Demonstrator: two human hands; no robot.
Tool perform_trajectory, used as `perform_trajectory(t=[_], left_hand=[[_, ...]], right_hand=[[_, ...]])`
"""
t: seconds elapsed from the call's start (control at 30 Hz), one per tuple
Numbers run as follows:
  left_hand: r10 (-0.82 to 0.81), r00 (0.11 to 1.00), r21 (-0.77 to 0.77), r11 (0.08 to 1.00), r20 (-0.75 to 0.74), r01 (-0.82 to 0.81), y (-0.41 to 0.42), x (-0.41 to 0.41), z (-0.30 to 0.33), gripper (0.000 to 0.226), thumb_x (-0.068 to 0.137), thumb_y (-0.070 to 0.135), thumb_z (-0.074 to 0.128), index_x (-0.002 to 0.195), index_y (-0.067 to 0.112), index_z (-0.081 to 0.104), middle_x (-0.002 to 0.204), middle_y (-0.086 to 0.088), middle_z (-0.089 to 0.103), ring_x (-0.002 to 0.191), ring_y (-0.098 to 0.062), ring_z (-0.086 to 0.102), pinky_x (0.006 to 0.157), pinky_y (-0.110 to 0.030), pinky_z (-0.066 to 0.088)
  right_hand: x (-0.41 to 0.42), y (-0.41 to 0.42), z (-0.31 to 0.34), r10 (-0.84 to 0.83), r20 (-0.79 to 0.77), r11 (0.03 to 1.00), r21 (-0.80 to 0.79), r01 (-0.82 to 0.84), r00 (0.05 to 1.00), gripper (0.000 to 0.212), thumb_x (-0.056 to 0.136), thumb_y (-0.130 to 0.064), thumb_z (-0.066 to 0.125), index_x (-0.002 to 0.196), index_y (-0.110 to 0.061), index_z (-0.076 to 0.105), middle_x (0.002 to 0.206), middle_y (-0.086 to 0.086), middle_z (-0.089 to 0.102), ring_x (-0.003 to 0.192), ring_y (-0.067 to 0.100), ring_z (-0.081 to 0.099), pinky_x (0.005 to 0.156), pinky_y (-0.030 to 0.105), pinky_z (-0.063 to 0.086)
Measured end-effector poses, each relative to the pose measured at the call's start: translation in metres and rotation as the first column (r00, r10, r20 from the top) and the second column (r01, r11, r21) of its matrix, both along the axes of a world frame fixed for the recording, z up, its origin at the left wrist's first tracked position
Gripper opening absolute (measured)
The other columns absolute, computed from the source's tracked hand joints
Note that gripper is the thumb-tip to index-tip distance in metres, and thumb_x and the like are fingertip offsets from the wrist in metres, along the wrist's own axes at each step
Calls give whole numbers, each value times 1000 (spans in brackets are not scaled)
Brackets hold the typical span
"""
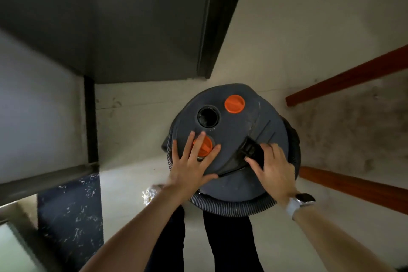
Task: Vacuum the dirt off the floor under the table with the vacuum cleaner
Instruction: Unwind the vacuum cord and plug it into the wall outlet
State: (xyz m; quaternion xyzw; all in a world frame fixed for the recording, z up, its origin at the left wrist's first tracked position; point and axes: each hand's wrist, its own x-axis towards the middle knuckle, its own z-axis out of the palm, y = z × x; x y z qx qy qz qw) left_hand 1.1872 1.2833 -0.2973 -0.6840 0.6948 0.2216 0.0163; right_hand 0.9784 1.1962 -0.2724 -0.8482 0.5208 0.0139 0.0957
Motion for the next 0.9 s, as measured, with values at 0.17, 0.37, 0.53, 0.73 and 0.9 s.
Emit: perform_trajectory(t=[0.17, 0.37, 0.53, 0.73, 0.9], left_hand=[[-132, 991, -26, 991, 6, 132, -86, -37, 4, 84, 79, 53, 64, 148, 33, 20, 156, -10, -4, 141, -45, 16, 102, -71, 23], [-131, 990, 84, 988, 48, 127, -177, -87, 16, 66, 101, 40, 35, 149, 39, -10, 141, -5, -43, 143, -35, -21, 114, -51, -8], [-151, 985, 51, 988, 87, 147, -244, -98, 17, 65, 101, 31, 38, 150, 36, -4, 154, -14, -27, 144, -36, -14, 117, -42, -4], [-167, 982, 20, 986, 91, 166, -314, -84, 16, 65, 102, 25, 39, 150, 34, -2, 156, -15, -22, 145, -36, -11, 117, -41, -1], [-119, 991, 9, 993, 56, 119, -385, -67, 14, 64, 103, 18, 36, 150, 37, -3, 157, -13, -17, 144, -34, -15, 117, -41, 7]], right_hand=[[-43, -38, -2, -223, 84, 975, 20, 222, 971, 58, 86, -54, 41, 97, -1, 60, 86, 14, 59, 75, 33, 64, 35, 29, 43], [-75, -102, -5, -343, 69, 939, 18, 342, 937, 53, 87, -48, 52, 104, 2, 60, 88, 19, 60, 76, 38, 62, 37, 34, 46], [-81, -159, -5, -418, 72, 907, 80, 413, 906, 52, 90, -44, 55, 117, 0, 59, 98, 19, 63, 86, 40, 62, 46, 37, 47], [-62, -214, -2, -514, 118, 855, 151, 496, 850, 56, 92, -46, 51, 127, -3, 51, 116, 16, 58, 104, 38, 57, 61, 41, 50], [-37, -278, -1, -591, 106, 794, 247, 555, 799, 59, 96, -51, 39, 138, -10, 35, 133, 8, 47, 123, 29, 44, 79, 40, 48]])
